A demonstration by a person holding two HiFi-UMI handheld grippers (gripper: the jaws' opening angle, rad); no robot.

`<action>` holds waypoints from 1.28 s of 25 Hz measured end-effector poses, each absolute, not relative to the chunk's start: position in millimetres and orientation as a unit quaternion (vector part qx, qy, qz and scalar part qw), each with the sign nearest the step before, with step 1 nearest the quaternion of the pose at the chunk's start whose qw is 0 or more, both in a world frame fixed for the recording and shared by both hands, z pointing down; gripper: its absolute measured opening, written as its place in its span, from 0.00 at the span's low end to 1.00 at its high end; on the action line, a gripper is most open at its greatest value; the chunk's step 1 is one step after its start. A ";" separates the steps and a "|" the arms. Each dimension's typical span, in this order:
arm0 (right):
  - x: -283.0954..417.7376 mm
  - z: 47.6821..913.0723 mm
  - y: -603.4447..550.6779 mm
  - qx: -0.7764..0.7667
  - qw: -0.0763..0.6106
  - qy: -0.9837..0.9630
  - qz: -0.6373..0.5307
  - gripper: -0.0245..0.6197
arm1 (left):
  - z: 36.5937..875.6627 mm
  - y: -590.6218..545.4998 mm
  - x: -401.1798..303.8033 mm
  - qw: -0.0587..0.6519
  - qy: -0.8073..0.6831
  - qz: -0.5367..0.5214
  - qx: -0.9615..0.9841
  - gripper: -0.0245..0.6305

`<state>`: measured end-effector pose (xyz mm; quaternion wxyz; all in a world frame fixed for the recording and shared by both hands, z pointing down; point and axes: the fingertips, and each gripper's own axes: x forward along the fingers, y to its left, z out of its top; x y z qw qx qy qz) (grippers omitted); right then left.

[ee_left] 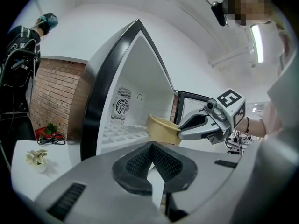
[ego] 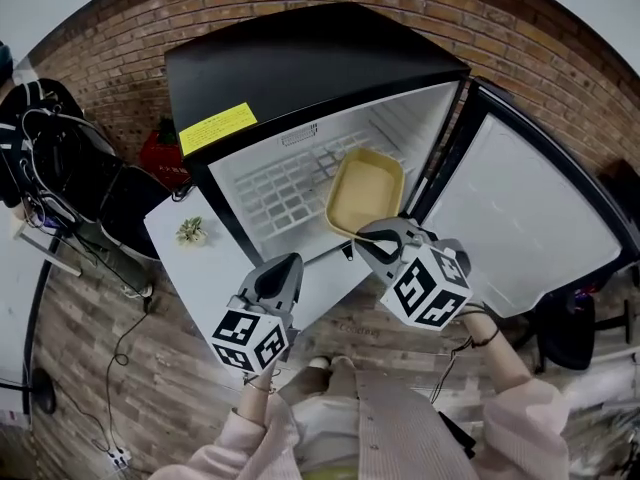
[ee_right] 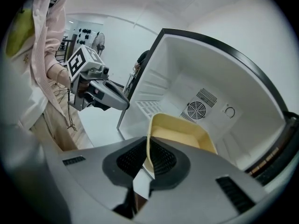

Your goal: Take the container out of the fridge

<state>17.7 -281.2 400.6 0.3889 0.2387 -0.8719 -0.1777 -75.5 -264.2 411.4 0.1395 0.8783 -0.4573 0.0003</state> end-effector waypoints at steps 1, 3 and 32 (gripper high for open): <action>22.4 402.0 -279.1 0.244 0.387 -0.871 -0.178 0.07 | 412.7 -264.1 -74.0 0.140 -0.458 0.003 0.878 0.02; 30.6 404.3 -274.5 0.254 0.381 -0.872 -0.173 0.07 | 415.1 -264.0 -71.0 0.143 -0.458 0.006 0.877 0.02; 82.1 471.3 -221.2 0.285 0.386 -0.872 -0.095 0.07 | 444.7 -247.0 -50.3 0.157 -0.474 0.039 0.865 0.02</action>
